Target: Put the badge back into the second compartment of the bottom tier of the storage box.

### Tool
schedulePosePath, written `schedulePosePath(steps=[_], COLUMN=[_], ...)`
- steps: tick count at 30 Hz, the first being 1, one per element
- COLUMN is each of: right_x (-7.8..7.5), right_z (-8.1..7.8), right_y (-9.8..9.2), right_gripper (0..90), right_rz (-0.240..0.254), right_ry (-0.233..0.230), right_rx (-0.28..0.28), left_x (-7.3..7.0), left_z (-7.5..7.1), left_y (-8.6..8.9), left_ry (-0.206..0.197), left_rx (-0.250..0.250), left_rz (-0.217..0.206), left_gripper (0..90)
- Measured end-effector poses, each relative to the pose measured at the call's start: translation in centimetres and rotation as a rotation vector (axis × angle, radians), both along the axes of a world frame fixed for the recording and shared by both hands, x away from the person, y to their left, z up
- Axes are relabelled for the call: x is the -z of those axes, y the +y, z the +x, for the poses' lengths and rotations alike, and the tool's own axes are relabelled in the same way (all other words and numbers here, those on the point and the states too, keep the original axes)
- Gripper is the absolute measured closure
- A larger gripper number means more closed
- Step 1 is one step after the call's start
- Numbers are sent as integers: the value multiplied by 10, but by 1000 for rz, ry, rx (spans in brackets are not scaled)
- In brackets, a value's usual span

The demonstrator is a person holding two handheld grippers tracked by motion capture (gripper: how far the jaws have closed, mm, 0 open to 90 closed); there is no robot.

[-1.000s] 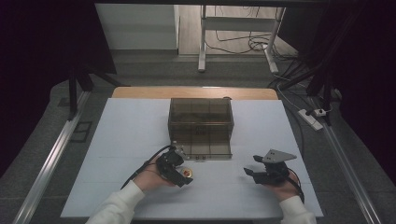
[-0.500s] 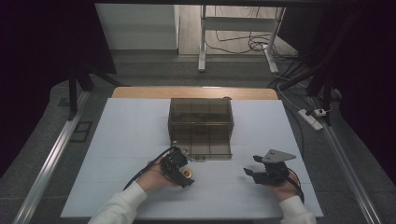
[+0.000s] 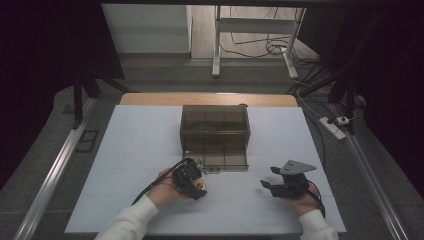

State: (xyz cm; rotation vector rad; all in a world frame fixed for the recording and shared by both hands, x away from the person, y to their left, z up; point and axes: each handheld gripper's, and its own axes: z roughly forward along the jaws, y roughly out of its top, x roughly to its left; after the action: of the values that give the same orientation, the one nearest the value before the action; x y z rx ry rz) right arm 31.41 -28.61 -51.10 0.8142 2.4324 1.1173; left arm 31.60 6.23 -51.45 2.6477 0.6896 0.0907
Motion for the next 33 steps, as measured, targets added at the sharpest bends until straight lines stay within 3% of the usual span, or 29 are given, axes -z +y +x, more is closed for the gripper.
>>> schedulePosePath(steps=[7, 26, 33], right_x=[1, 1, 1], right_z=[0, 0, 0], right_y=[1, 0, 0], right_gripper=[349, 349, 349], right_rz=[-3, -1, 0], right_ry=[1, 2, 5], right_rx=[-1, 0, 1], left_x=[-2, -2, -9], left_z=[0, 2, 2], left_y=[-1, 5, 11], left_ry=[-12, 7, -2], left_rx=[7, -7, -24], left_rz=[-4, -56, -101], left_gripper=[472, 474, 474])
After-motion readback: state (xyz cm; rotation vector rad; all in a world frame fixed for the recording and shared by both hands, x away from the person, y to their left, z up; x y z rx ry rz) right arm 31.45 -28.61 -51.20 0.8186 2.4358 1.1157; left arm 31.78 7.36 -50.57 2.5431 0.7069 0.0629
